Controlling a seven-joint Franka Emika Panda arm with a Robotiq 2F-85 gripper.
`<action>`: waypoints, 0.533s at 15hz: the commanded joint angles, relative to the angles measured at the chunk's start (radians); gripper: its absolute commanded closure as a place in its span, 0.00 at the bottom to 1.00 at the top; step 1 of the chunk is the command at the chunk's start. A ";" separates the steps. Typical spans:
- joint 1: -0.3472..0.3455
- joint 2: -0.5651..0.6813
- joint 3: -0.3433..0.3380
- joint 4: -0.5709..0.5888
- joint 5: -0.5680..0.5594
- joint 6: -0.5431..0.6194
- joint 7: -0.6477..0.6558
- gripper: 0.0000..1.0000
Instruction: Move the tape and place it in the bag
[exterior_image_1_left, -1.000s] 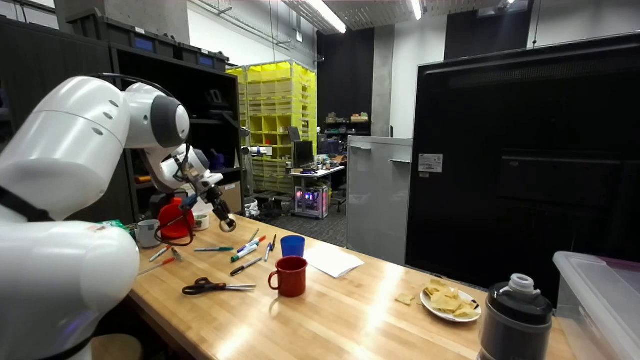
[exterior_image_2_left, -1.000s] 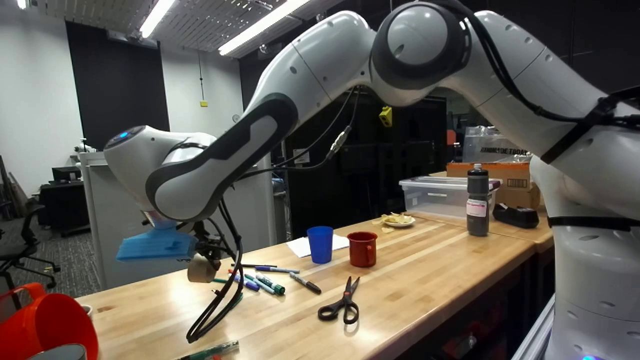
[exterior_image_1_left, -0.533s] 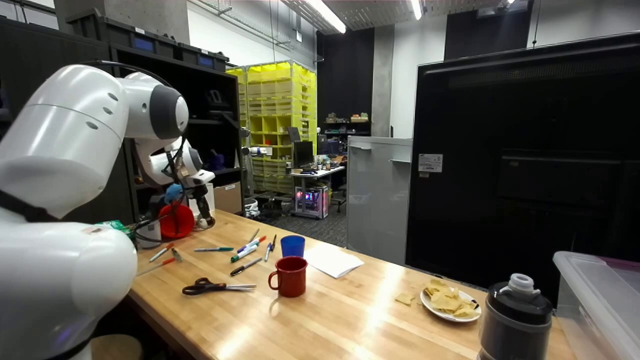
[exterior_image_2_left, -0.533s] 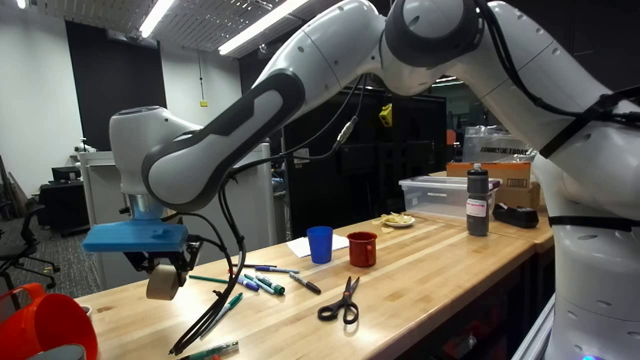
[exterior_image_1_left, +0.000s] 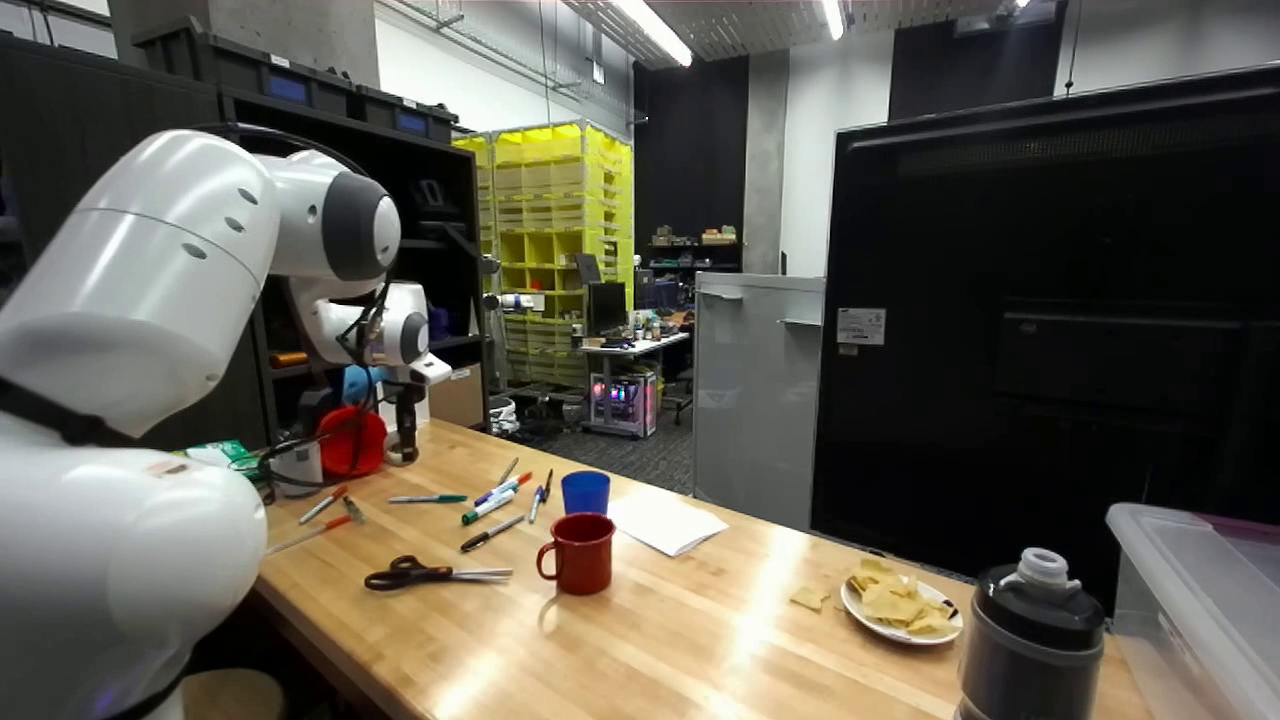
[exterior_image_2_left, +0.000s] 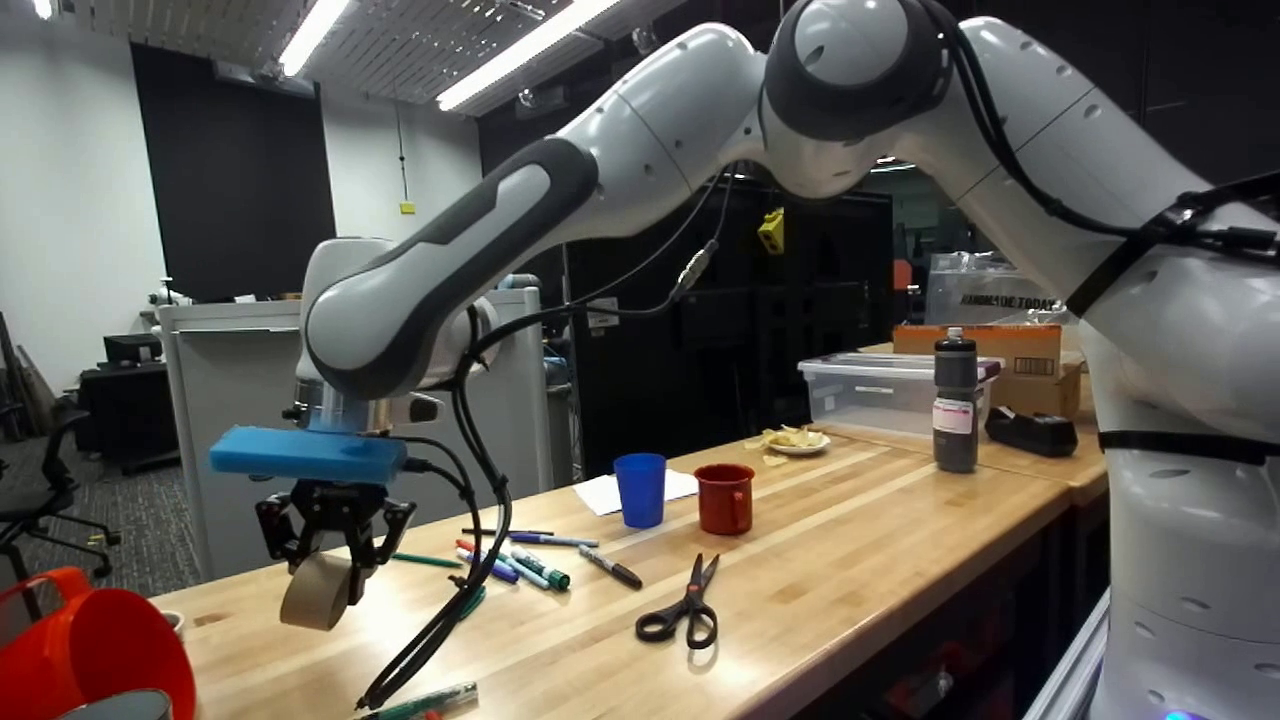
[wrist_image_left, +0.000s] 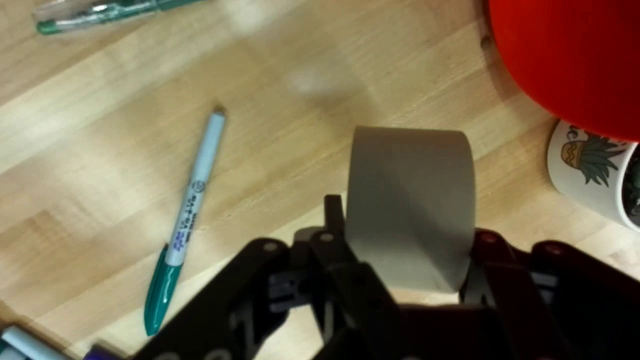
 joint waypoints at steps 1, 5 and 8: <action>-0.062 -0.017 0.056 -0.040 0.170 0.029 -0.136 0.81; -0.083 -0.009 0.075 -0.041 0.319 0.029 -0.243 0.81; -0.081 0.000 0.077 -0.039 0.394 0.024 -0.291 0.81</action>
